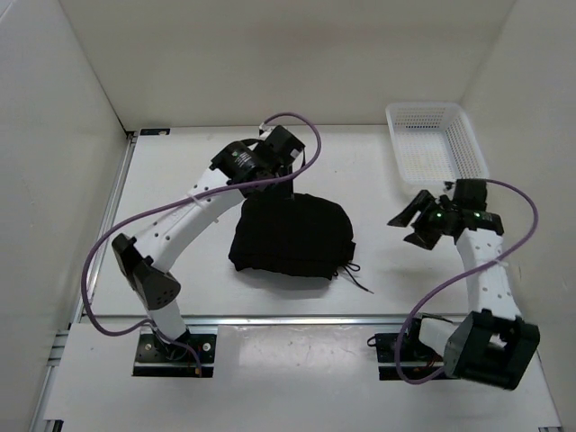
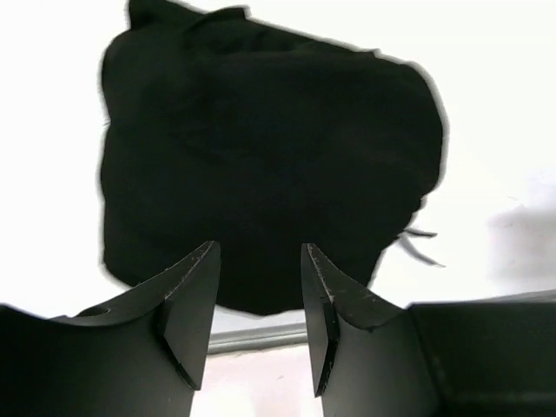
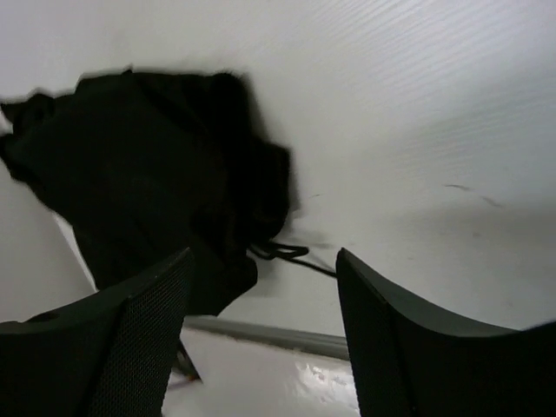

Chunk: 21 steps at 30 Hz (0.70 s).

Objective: Fold and stack the trousers
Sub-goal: Fold the trousers

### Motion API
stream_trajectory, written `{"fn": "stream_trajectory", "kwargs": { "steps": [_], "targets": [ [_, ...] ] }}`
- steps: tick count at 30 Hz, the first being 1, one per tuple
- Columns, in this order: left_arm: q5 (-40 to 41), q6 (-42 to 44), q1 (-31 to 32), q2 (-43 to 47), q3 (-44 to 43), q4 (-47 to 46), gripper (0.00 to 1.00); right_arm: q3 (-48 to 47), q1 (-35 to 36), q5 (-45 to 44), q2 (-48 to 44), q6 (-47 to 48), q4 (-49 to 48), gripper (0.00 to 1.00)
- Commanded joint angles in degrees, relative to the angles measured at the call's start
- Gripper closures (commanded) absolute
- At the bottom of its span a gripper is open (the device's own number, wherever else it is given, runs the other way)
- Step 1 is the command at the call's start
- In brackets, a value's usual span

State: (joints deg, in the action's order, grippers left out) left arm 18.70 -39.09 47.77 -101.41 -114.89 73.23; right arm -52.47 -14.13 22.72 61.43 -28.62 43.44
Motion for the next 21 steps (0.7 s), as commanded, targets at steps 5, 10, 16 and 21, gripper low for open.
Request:
{"fn": "stream_trajectory", "kwargs": {
  "steps": [5, 10, 16, 21],
  "targets": [
    [0.37, 0.24, -1.97, 5.95, 8.28, 0.16, 0.47, -8.77, 22.53, 1.22, 15.55, 4.19, -5.64, 0.09],
    [0.90, -0.28, -4.08, 8.86, 8.89, 0.16, 0.46, -12.30, 26.87, -1.36, 24.95, 4.19, -8.54, 0.25],
    [0.90, -0.28, -4.61, 9.56, 8.89, 0.16, 0.46, -14.77, 31.70, -3.38, 32.61, 4.19, -10.22, 0.37],
    [0.90, -0.28, -4.61, 9.56, 8.89, 0.16, 0.46, -16.00, 33.91, -5.22, 34.37, 3.66, -10.75, 0.61]
  ]
}}
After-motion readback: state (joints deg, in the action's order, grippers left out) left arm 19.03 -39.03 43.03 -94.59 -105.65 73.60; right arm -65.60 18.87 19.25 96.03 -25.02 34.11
